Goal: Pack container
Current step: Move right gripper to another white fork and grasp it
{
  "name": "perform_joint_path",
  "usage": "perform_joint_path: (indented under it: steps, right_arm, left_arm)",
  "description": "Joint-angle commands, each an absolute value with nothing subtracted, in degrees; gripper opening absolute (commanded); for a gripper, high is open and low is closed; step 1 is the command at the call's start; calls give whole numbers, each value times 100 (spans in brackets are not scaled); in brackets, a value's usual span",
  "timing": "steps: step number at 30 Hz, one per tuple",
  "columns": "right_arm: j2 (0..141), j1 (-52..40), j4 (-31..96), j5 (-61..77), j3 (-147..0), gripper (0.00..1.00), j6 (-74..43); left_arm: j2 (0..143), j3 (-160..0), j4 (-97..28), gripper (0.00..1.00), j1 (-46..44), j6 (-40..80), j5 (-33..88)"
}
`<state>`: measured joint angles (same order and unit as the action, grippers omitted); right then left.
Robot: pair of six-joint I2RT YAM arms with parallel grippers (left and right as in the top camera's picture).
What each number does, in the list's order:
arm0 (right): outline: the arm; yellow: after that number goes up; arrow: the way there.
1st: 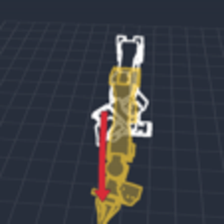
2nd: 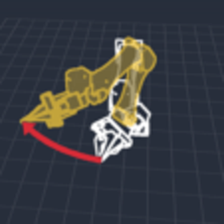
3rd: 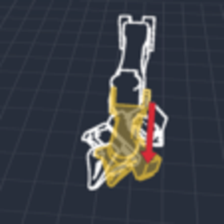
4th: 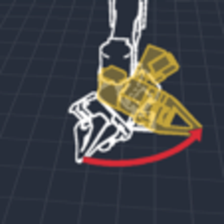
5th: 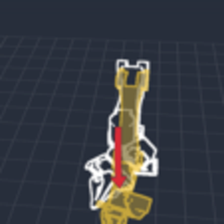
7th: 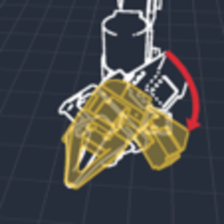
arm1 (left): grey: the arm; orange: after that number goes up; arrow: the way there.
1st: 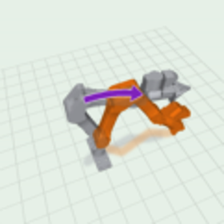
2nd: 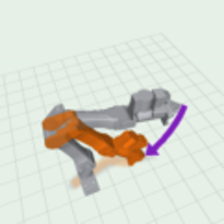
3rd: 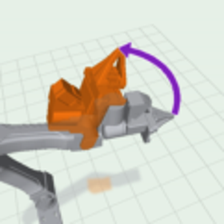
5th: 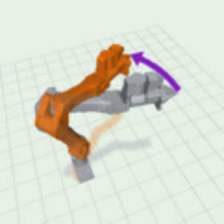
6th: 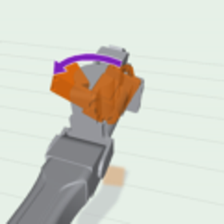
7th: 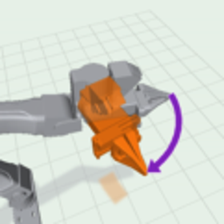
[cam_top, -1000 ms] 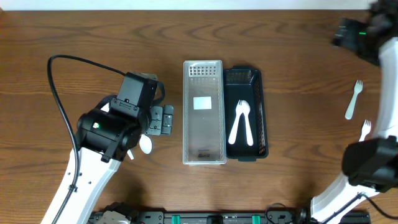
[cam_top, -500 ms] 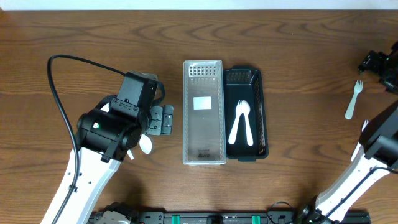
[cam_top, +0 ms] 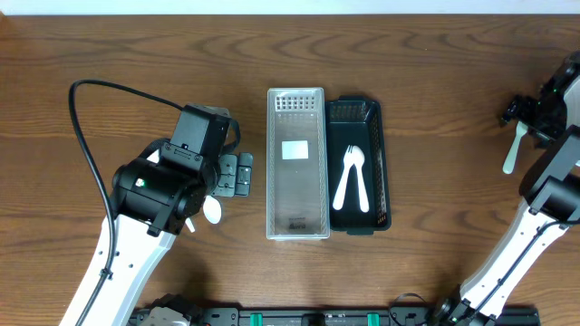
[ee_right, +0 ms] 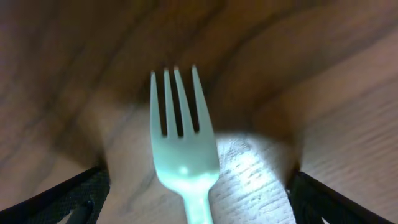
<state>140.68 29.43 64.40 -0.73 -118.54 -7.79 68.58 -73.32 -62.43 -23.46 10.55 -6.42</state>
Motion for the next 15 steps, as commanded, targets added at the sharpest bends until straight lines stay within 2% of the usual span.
perform_joint_path:
  steps: [1, 4, 15]
  right_arm:
    - [14261, 2956, 6357, 19, -11872, 94, -556]
    - [14363, 2954, 6305, 69, -11869, 92, -502]
    - [14400, 2954, 6274, 73, -11869, 66, -506]
  left_arm:
    - [6882, -7336, -6252, 98, -2338, 1109, -711]
    - [6882, -7336, -6252, 98, -2338, 1109, -711]
    - [6882, -7336, -6248, 98, -2338, 1109, -711]
